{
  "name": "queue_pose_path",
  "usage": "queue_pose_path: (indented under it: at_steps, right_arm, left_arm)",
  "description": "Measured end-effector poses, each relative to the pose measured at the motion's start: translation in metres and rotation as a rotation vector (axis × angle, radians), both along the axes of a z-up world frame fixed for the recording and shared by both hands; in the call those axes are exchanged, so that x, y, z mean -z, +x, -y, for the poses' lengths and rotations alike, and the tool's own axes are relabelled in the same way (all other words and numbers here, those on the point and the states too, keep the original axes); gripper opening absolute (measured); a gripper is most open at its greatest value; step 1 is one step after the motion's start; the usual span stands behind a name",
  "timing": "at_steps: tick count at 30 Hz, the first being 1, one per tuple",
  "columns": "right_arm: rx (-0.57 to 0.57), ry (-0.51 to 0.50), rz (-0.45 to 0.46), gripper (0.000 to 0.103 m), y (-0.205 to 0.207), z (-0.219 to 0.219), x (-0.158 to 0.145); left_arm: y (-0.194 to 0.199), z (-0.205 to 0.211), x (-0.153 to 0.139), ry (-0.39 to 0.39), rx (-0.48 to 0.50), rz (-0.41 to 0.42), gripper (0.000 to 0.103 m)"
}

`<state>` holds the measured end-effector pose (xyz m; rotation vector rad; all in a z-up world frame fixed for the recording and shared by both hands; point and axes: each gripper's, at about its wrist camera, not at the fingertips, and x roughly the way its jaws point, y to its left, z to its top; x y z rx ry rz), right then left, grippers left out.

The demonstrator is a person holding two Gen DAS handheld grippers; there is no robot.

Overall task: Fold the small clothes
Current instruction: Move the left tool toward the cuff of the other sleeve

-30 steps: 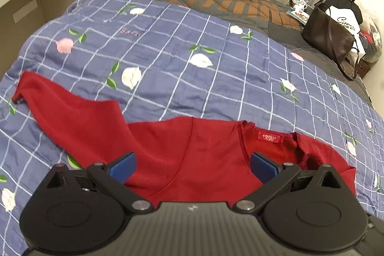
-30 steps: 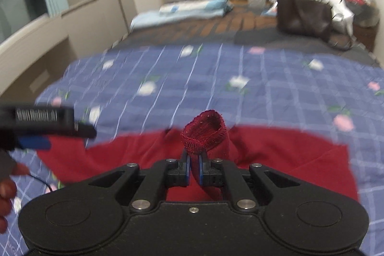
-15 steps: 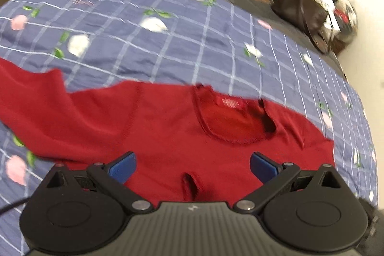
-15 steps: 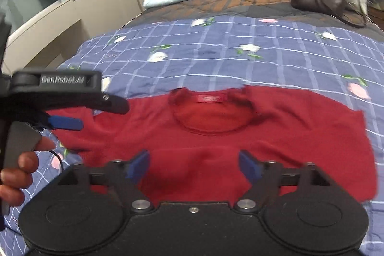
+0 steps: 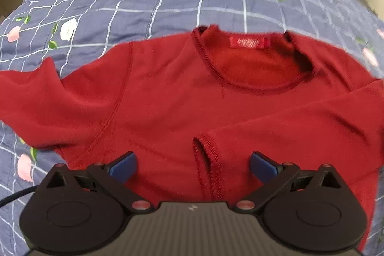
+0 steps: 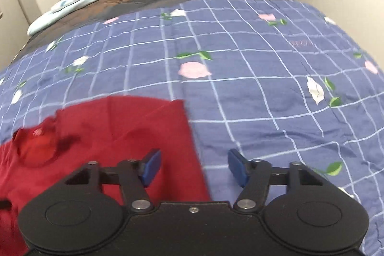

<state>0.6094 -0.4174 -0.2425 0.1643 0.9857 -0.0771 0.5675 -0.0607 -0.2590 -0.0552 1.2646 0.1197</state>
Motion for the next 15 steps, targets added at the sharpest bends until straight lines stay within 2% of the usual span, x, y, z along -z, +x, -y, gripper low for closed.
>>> queue_pose_path:
  at_steps: [2, 5, 9, 12, 15]
  right_arm:
    - [-0.010, -0.008, -0.023, 0.050, 0.006, 0.001, 0.009]
    - [-0.031, -0.068, -0.059, 0.050, 0.011, -0.003, 0.022]
    - [0.001, -0.097, -0.052, 0.063, -0.003, 0.003, 0.028]
    - [0.028, -0.083, -0.028, 0.065, -0.020, 0.007, 0.021]
    - [-0.018, -0.128, -0.038, 0.075, -0.037, -0.001, 0.021]
  left_arm:
    - [0.000, 0.001, 0.008, 0.025, -0.001, -0.030, 0.102]
    - [-0.002, -0.003, 0.015, 0.005, -0.004, -0.041, 0.102]
    - [-0.007, -0.012, 0.011, -0.025, -0.038, -0.028, 0.102]
    - [-0.018, -0.020, 0.001, -0.046, -0.070, 0.015, 0.103]
    - [-0.031, -0.037, -0.011, -0.071, -0.131, 0.047, 0.103]
